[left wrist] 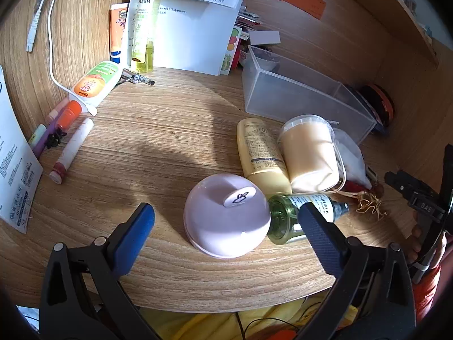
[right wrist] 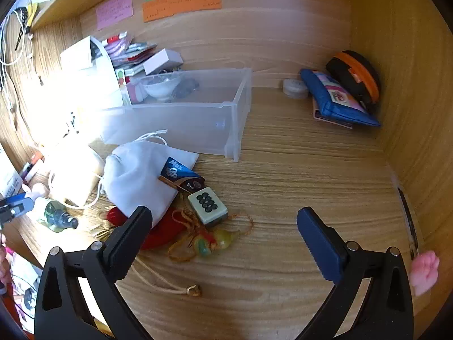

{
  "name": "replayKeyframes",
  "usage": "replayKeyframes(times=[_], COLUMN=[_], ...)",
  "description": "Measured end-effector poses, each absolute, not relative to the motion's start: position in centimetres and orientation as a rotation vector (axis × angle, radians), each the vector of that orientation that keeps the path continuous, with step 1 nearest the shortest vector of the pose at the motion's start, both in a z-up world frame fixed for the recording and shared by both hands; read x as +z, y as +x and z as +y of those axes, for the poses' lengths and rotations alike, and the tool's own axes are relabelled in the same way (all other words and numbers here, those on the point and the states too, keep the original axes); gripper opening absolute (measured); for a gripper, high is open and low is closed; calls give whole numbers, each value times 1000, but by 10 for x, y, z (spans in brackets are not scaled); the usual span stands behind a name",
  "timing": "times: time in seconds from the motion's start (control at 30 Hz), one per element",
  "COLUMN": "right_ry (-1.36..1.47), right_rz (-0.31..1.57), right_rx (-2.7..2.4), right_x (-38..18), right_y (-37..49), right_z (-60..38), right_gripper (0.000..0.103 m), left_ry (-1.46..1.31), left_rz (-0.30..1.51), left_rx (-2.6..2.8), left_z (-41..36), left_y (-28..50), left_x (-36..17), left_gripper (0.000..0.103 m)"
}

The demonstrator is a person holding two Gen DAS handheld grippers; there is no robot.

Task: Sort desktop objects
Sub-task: 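Grasp the pink round dome with left tool while right tool grasps white domino tile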

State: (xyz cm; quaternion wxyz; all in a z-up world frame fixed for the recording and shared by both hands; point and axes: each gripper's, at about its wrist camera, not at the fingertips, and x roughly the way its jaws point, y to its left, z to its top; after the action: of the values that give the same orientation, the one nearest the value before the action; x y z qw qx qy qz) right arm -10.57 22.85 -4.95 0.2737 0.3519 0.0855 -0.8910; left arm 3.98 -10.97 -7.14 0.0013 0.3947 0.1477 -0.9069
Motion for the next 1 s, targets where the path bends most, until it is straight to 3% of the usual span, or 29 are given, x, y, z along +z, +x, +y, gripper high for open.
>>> replayKeyframes(times=[0.17,0.23,0.3,0.53,0.6,0.67,0.7,1.0], right_ry=[990,1008,1028,1027,1031,1040,1041,1045], right_rz=[297,319,344,414,408,393,389,369], right_rx=[-2329,-2307,-2284,-2256,-2254,-2252,-2252,-2254], right_x=[-59,-63,-66,-68,-68,-69,-69,-68], right_y=[-123,-127,-130,-133,-134,-137,-137,-141], right_z=[218,215,212,204,204,205,205,208], right_gripper=[79,66,62,62,62,62,62,62], left_ry=[1250,1259,1264,1268,1271,1296,1298,1299], left_rz=[537,578,609,713,743,836,856,635], left_rx=[-2861,-2868,-2867,-2853,-2843,-2839,-2831,-2850], left_z=[-114,-117,-119,-125,-127,-134,-138,-134], left_y=[39,38,36,27,24,24,26,51], left_x=[-73,-73,-74,-77,-77,-77,-77,-67], left_gripper=[96,93,93,93,87,70,68,69])
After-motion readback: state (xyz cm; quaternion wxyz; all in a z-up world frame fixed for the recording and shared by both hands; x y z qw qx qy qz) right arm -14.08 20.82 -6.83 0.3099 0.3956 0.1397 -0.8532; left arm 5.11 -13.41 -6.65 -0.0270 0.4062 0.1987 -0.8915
